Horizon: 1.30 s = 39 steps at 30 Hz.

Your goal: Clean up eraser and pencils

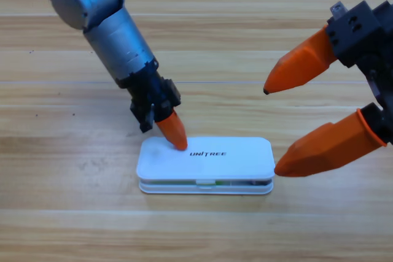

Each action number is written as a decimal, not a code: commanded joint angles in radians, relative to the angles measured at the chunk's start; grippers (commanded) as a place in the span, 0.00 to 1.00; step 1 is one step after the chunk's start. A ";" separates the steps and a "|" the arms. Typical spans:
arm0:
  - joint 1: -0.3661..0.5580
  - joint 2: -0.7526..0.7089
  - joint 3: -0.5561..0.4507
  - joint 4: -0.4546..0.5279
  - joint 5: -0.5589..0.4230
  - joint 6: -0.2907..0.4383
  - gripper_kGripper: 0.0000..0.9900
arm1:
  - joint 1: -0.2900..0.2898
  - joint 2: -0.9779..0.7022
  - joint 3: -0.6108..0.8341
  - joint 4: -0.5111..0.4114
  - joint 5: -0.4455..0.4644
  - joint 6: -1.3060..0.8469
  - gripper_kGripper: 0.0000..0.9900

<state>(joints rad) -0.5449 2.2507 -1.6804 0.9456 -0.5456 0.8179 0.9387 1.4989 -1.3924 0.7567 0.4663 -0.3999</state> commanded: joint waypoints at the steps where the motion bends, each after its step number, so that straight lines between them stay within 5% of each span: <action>1: -0.023 -0.005 0.105 -0.059 0.007 -0.008 0.00 | -0.026 -0.023 0.033 -0.028 0.009 0.007 0.98; 16: -0.064 -0.054 0.398 -0.346 0.064 -0.022 0.00 | -0.026 -0.012 0.032 -0.028 0.009 0.007 0.98; 20: -0.072 -0.069 0.409 -0.360 0.075 -0.028 0.00 | -0.026 -0.011 0.032 -0.028 0.009 0.006 0.98; 23: -0.072 -0.143 0.389 -0.321 0.090 -0.029 0.00 | -0.026 -0.011 0.032 -0.027 0.008 0.006 0.98; 28: -0.098 -0.369 0.257 -0.099 0.115 -0.028 0.00 | -0.026 -0.011 0.032 -0.028 0.006 0.006 0.98; 34: -0.306 -0.616 0.143 0.055 0.253 -0.115 0.00 | -0.026 -0.011 0.033 -0.027 0.006 0.006 0.98; 39: -0.461 -0.642 0.125 0.081 0.292 -0.200 0.00 | -0.026 -0.011 0.032 -0.027 0.005 0.007 0.98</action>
<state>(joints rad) -0.8346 1.6122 -1.5656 1.0022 -0.2613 0.6606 0.9387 1.4989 -1.3924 0.7567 0.4673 -0.3999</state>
